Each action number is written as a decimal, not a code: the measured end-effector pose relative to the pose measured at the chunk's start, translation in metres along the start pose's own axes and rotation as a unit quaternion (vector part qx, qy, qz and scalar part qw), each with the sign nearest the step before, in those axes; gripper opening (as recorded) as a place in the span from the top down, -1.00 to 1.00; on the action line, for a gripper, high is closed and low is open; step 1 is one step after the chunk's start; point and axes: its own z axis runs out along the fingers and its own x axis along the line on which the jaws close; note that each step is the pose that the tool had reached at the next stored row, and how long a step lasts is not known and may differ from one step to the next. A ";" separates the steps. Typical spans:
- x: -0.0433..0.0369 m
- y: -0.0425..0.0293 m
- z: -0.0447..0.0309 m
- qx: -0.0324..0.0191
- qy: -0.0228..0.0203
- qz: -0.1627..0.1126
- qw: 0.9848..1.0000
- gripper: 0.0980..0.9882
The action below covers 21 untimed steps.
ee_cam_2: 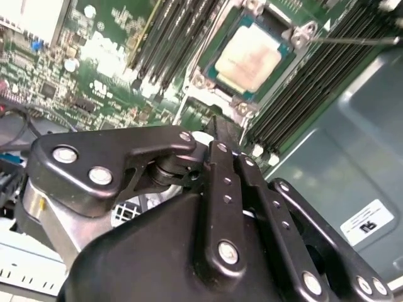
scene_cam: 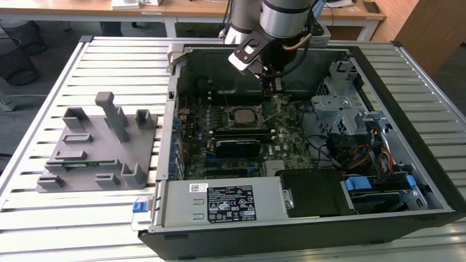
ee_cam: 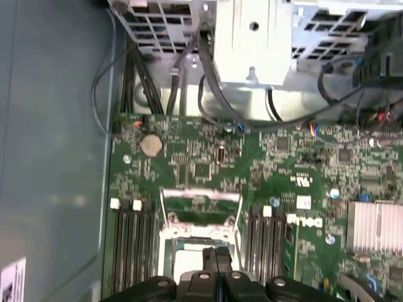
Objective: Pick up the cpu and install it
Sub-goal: 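Close the cpu cover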
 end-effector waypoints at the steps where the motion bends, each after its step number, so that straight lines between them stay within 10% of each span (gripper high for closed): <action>1: 0.0015 0.0014 0.0002 0.000 -0.002 0.000 1.000 0.98; 21: 0.0081 0.0266 0.0056 0.001 -0.008 -0.018 1.000 0.98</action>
